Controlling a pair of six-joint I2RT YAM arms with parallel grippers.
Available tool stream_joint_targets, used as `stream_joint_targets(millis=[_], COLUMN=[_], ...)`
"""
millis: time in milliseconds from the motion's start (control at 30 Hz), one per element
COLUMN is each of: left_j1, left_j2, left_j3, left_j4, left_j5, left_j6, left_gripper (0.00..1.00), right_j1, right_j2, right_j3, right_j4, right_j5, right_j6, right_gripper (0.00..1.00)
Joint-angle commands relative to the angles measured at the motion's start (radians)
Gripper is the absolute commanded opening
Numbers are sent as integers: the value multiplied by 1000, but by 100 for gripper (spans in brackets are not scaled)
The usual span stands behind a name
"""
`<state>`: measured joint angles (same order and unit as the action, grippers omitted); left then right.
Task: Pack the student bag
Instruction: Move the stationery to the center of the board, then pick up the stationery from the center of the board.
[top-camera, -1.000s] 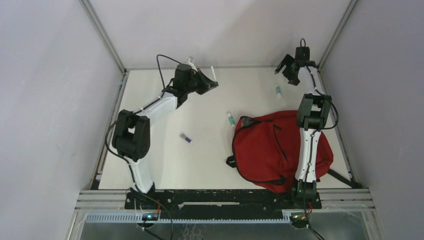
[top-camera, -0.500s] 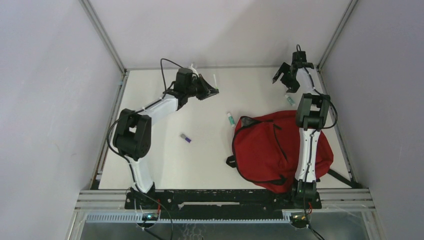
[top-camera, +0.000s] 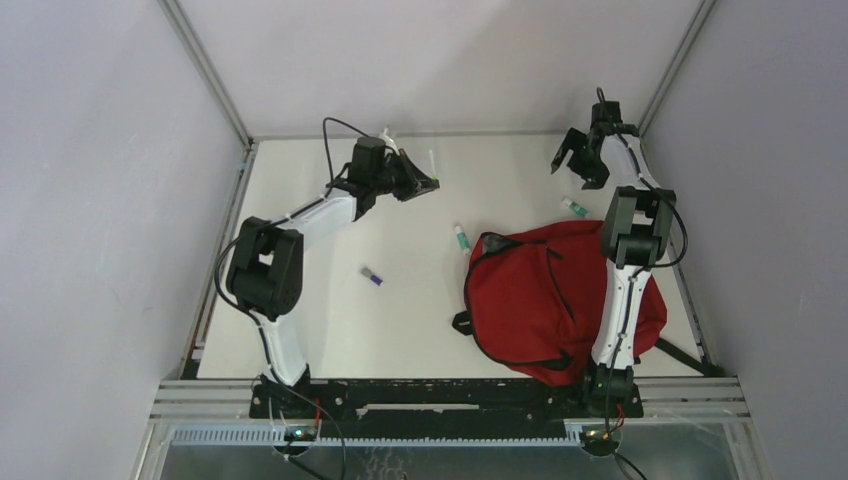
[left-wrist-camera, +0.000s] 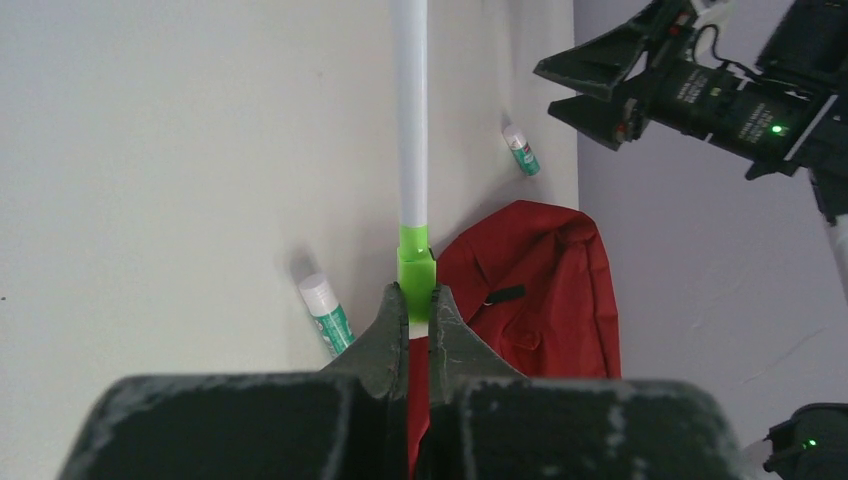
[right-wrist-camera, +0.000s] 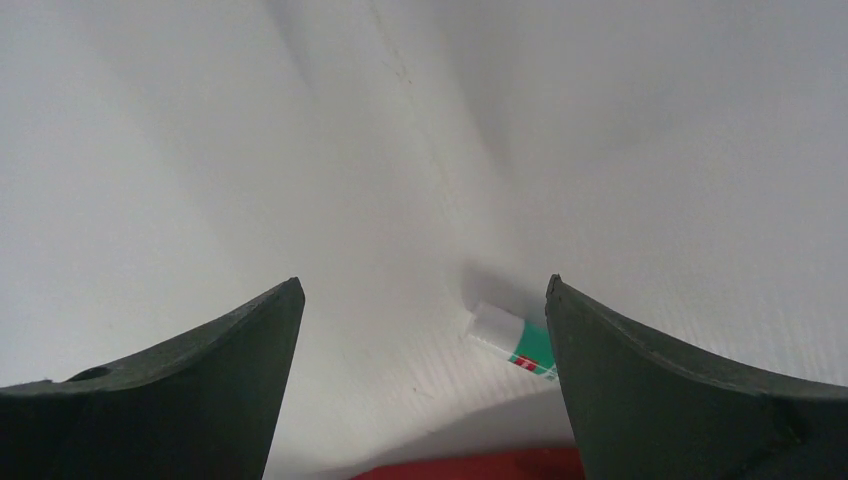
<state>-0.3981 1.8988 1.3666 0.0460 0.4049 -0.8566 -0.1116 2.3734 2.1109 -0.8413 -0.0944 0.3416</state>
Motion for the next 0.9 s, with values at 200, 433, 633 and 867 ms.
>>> stream_joint_targets(millis=[200, 433, 633, 867], left_j1=[0, -1, 1, 0], left_j2=[4, -23, -50, -43], left_j3=[14, 14, 3, -9], left_j4=[34, 2, -25, -26], left_j5=[30, 30, 21, 31], left_j6=[-1, 26, 42, 33], left_gripper=[0, 0, 0, 0], right_j1=[9, 27, 30, 62], right_j2=[-37, -113, -183, -252], right_j3=[36, -163, -315, -421], right_j4=[-95, -42, -19, 8], right_j5=[50, 59, 46, 145], right_j6=[-125, -193, -224, -248], right_gripper=[100, 100, 100, 99])
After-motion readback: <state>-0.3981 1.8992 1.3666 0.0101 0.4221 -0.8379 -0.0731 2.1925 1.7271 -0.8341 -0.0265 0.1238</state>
